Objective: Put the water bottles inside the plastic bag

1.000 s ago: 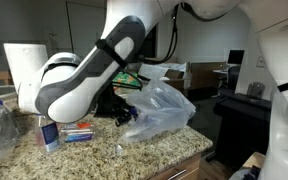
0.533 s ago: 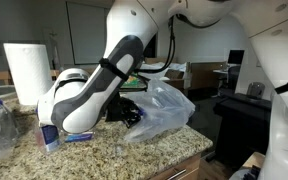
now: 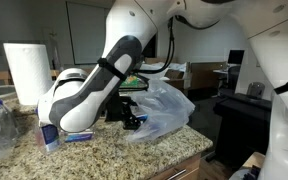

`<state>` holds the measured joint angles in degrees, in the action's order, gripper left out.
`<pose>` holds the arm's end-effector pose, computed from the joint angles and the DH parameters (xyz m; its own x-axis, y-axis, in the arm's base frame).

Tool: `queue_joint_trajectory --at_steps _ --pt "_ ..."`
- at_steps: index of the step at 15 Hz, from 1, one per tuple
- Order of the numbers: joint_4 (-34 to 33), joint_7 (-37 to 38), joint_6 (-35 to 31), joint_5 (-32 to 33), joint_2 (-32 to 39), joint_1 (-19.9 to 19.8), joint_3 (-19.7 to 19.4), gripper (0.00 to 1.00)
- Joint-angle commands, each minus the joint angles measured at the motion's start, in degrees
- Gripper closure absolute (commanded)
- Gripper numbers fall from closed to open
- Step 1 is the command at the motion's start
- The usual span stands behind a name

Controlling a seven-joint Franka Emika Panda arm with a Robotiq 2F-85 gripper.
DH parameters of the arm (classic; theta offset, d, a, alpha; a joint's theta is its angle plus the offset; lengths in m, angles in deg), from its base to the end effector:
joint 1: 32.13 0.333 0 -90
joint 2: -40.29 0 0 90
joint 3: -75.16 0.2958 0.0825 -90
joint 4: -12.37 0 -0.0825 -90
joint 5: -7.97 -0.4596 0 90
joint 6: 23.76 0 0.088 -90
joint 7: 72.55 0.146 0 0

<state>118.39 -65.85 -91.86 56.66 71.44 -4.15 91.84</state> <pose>0.4651 0.2863 0.1601 0.5481 0.1796 -0.8169 0.8336 -0.1972 0.5160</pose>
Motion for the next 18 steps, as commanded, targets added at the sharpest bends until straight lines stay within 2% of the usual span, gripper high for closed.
queue_joint_trajectory --at_steps 1,4,7,9,12,18 --pt "-1.00 3.02 -3.13 -5.20 -2.10 -1.45 1.76 0.00" --pt "-3.44 4.01 -6.63 -10.19 -4.18 -1.46 2.02 0.00" --pt "-8.31 3.51 -10.69 -11.93 -4.64 -1.85 0.83 0.00" --pt "-12.71 1.53 -11.13 -15.13 -5.20 -2.61 0.50 0.00" --pt "-20.13 0.06 -11.26 -21.78 -3.94 -3.02 0.20 0.00" --pt "-30.66 2.00 -15.30 -36.65 -1.91 -2.50 -0.02 0.00"
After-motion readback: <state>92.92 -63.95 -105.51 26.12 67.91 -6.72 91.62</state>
